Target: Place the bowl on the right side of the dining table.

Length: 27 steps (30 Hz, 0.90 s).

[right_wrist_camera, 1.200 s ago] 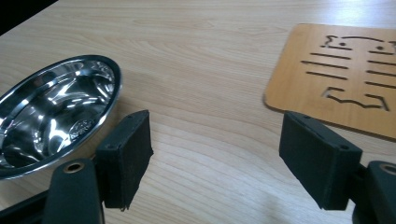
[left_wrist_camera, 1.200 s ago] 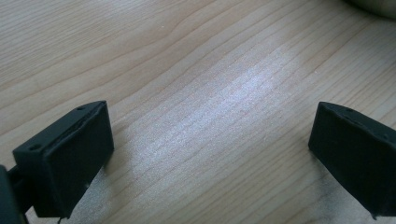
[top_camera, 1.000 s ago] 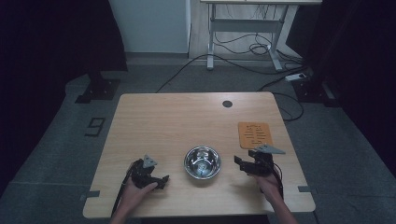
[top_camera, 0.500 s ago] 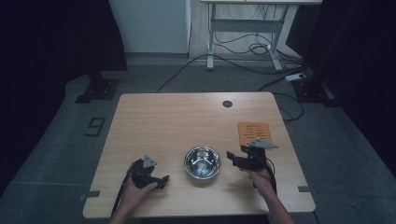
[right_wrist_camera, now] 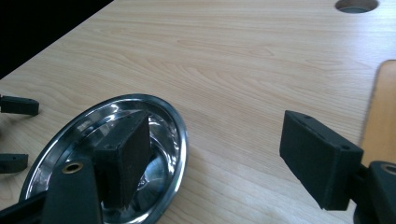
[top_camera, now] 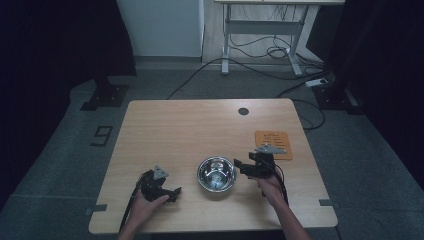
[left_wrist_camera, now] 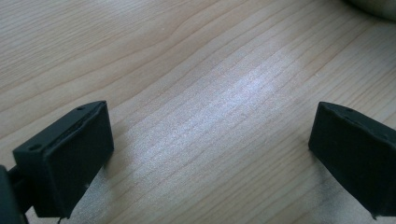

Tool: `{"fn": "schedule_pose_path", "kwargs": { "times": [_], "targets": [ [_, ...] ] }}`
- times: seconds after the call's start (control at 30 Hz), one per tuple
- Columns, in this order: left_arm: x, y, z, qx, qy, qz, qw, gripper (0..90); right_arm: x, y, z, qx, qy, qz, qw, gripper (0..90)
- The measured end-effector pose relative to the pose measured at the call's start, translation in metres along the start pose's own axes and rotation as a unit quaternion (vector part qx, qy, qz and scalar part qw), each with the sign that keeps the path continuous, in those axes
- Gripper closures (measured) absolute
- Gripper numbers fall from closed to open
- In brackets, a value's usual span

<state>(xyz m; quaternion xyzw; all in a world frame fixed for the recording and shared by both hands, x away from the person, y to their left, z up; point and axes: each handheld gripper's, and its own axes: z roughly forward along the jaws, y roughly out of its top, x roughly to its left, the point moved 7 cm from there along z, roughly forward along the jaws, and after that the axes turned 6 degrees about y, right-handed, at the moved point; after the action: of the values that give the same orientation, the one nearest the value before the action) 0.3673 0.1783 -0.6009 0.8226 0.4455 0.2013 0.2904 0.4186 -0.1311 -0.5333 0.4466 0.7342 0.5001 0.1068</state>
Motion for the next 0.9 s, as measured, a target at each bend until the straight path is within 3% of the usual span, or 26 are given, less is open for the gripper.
{"fn": "schedule_pose_path", "kwargs": {
  "times": [0.6,0.9],
  "targets": [
    [0.0,0.0,0.0,0.0,0.0,0.0,1.0,0.0,0.013,-0.007,0.016,0.012,0.007,-0.015,0.9998,24.9],
    [0.0,0.0,0.0,0.0,0.0,0.0,1.0,0.0,0.019,-0.016,0.027,0.034,0.012,-0.017,0.9992,24.9]
  ]
}}
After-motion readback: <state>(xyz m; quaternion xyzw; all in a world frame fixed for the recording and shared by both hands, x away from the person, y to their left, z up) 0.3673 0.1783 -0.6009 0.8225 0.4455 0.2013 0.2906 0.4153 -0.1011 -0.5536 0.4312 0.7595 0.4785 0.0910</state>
